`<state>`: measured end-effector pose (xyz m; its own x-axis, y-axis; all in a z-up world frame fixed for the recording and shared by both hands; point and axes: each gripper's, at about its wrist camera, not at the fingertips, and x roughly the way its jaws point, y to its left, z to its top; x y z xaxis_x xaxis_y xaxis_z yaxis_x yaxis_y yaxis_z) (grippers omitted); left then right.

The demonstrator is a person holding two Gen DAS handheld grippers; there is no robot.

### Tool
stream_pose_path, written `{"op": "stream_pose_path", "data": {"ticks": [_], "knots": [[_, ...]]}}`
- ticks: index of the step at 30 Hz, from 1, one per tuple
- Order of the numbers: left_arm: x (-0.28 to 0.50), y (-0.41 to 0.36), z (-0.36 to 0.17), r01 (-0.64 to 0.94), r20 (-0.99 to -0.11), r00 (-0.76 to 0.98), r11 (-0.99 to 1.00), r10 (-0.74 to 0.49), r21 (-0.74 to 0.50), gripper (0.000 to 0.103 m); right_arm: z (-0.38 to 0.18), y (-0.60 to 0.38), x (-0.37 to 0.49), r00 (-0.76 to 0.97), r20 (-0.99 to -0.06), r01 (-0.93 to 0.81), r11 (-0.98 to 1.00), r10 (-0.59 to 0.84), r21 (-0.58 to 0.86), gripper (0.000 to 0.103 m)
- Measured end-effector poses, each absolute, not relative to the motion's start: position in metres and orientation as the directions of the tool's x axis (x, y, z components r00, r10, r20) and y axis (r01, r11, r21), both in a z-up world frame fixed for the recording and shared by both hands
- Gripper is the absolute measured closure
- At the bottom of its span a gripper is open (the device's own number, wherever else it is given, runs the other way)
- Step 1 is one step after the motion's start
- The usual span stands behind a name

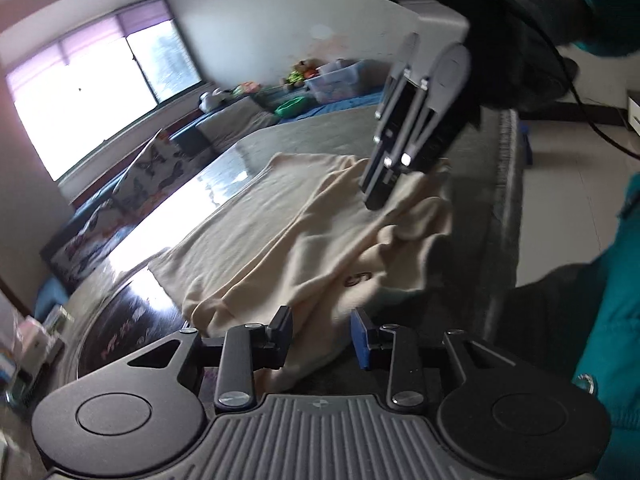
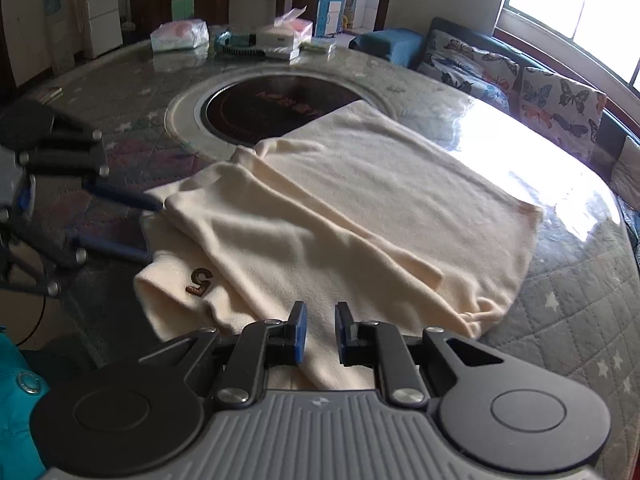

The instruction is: Fold clothes

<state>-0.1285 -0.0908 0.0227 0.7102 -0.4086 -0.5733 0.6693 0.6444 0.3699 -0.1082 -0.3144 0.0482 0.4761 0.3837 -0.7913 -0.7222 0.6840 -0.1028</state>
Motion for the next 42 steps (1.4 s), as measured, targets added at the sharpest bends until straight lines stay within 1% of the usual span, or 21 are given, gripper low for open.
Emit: {"op": "stream_pose_path", "data": {"ticks": [6,9,10,11,12,13,14,17,19,20,23,26,28,29,30,31,33,35,37,38,42], "knots": [[-0.123,-0.098,0.012,0.681,-0.564,0.708,0.623,-0.425,0.385,0.062,0.054,-0.328,-0.122,0.491,-0.801,-0.730,0.664,0.343,-0.163,0.089],[-0.121,-0.104,0.007,0.681,-0.550,0.715,0.605,-0.431,0.412,0.064,0.054,-0.329,-0.130,0.490,-0.804,-0.752,0.629,0.337,-0.195,0.088],[-0.120,-0.105,0.006,0.684,-0.548,0.714,0.605,-0.436,0.409,0.075,0.054,-0.329,-0.133,0.490,-0.805,-0.759,0.618,0.335,-0.205,0.088],[-0.119,-0.106,0.007,0.684,-0.548,0.712,0.610,-0.439,0.401,0.081,0.054,-0.329,-0.135,0.490,-0.806,-0.766,0.606,0.333,-0.216,0.087],[-0.118,-0.108,0.007,0.684,-0.547,0.711,0.615,-0.441,0.392,0.088,0.054,-0.330,-0.138,0.490,-0.807,-0.772,0.594,0.331,-0.226,0.083],[-0.116,-0.107,0.008,0.679,-0.542,0.714,0.626,-0.443,0.383,0.091,0.054,-0.330,-0.141,0.490,-0.807,-0.779,0.581,0.329,-0.236,0.080],[-0.113,-0.105,0.012,0.675,-0.537,0.716,0.641,-0.446,0.366,0.092,0.054,-0.330,-0.144,0.490,-0.808,-0.785,0.569,0.326,-0.246,0.075],[-0.095,-0.100,0.023,0.654,-0.534,0.718,0.697,-0.447,0.295,0.094,0.053,-0.331,-0.152,0.490,-0.811,-0.802,0.530,0.320,-0.276,0.073],[-0.081,-0.095,0.030,0.628,-0.531,0.725,0.738,-0.439,0.248,0.094,0.052,-0.330,-0.157,0.493,-0.810,-0.812,0.503,0.317,-0.297,0.066],[-0.075,-0.093,0.032,0.618,-0.531,0.725,0.755,-0.439,0.220,0.094,0.050,-0.328,-0.158,0.498,-0.807,-0.815,0.490,0.319,-0.310,0.060],[-0.060,-0.088,0.036,0.606,-0.535,0.717,0.779,-0.447,0.163,0.095,0.044,-0.322,-0.163,0.512,-0.795,-0.824,0.448,0.324,-0.348,0.059],[-0.058,-0.087,0.037,0.613,-0.537,0.712,0.773,-0.452,0.163,0.095,0.037,-0.316,-0.162,0.543,-0.776,-0.811,0.441,0.322,-0.385,0.059],[-0.061,-0.087,0.036,0.618,-0.538,0.711,0.768,-0.453,0.168,0.094,0.033,-0.314,-0.154,0.558,-0.769,-0.797,0.459,0.313,-0.392,0.062],[-0.064,-0.086,0.035,0.619,-0.537,0.711,0.765,-0.453,0.174,0.094,0.030,-0.313,-0.150,0.558,-0.770,-0.795,0.466,0.309,-0.389,0.065],[-0.067,-0.086,0.034,0.621,-0.536,0.712,0.763,-0.453,0.180,0.091,0.030,-0.313,-0.147,0.556,-0.772,-0.793,0.476,0.309,-0.381,0.071],[-0.070,-0.086,0.033,0.623,-0.535,0.713,0.760,-0.453,0.186,0.090,0.030,-0.314,-0.145,0.551,-0.774,-0.792,0.489,0.312,-0.367,0.077],[-0.079,-0.084,0.030,0.621,-0.534,0.719,0.757,-0.445,0.206,0.088,0.032,-0.317,-0.141,0.542,-0.778,-0.788,0.513,0.318,-0.339,0.090],[-0.086,-0.083,0.026,0.618,-0.534,0.725,0.753,-0.435,0.226,0.086,0.034,-0.319,-0.137,0.533,-0.781,-0.784,0.537,0.325,-0.311,0.093],[-0.092,-0.081,0.023,0.613,-0.533,0.732,0.750,-0.423,0.248,0.079,0.036,-0.321,-0.132,0.523,-0.785,-0.779,0.560,0.332,-0.283,0.095],[-0.095,-0.080,0.020,0.609,-0.533,0.739,0.748,-0.412,0.266,0.077,0.036,-0.322,-0.130,0.519,-0.786,-0.776,0.571,0.336,-0.268,0.095],[-0.104,-0.076,0.011,0.601,-0.534,0.753,0.733,-0.385,0.318,0.076,0.039,-0.324,-0.130,0.524,-0.781,-0.766,0.589,0.339,-0.258,0.096]]}}
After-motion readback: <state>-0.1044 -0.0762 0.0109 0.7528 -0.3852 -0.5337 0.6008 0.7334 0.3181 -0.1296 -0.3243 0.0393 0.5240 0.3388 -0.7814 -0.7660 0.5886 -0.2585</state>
